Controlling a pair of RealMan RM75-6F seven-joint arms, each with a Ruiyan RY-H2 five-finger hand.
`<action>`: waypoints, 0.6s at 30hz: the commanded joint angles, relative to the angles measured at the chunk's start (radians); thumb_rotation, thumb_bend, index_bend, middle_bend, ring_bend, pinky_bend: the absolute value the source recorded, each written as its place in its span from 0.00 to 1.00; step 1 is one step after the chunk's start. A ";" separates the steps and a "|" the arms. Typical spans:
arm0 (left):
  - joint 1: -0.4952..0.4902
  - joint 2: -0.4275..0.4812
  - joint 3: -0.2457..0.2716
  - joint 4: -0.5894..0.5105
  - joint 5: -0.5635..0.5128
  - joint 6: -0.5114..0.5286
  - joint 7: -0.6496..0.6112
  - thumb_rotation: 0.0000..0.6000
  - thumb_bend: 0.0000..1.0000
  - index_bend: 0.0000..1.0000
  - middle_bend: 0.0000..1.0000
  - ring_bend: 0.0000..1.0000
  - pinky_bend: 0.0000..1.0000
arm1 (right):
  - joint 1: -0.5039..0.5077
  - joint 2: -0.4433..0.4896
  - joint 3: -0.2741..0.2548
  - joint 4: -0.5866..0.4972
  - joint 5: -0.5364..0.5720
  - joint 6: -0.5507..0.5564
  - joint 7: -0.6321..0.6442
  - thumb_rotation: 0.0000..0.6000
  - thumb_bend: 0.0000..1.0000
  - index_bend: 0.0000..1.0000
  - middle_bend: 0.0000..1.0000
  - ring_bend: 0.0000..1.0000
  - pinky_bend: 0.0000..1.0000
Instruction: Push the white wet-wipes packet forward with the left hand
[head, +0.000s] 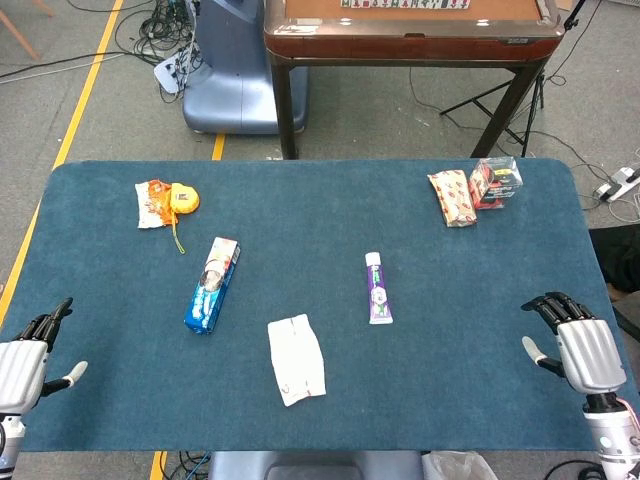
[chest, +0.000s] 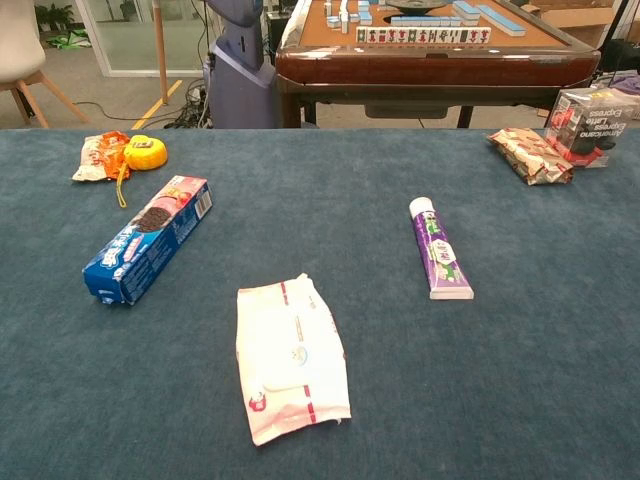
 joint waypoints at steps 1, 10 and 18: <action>0.002 -0.003 0.001 0.001 -0.001 0.001 -0.003 1.00 0.16 0.00 0.21 0.22 0.49 | 0.002 0.000 0.000 -0.001 -0.002 -0.002 -0.001 1.00 0.28 0.37 0.33 0.23 0.40; -0.003 0.011 0.010 -0.029 0.037 0.008 -0.010 1.00 0.14 0.00 0.18 0.22 0.48 | 0.005 0.010 0.003 -0.008 0.003 -0.004 0.016 1.00 0.28 0.37 0.33 0.23 0.40; -0.024 0.059 0.058 -0.132 0.127 -0.026 -0.031 1.00 0.07 0.00 0.01 0.05 0.22 | -0.003 0.026 0.013 -0.010 0.017 0.011 0.044 1.00 0.28 0.37 0.33 0.23 0.40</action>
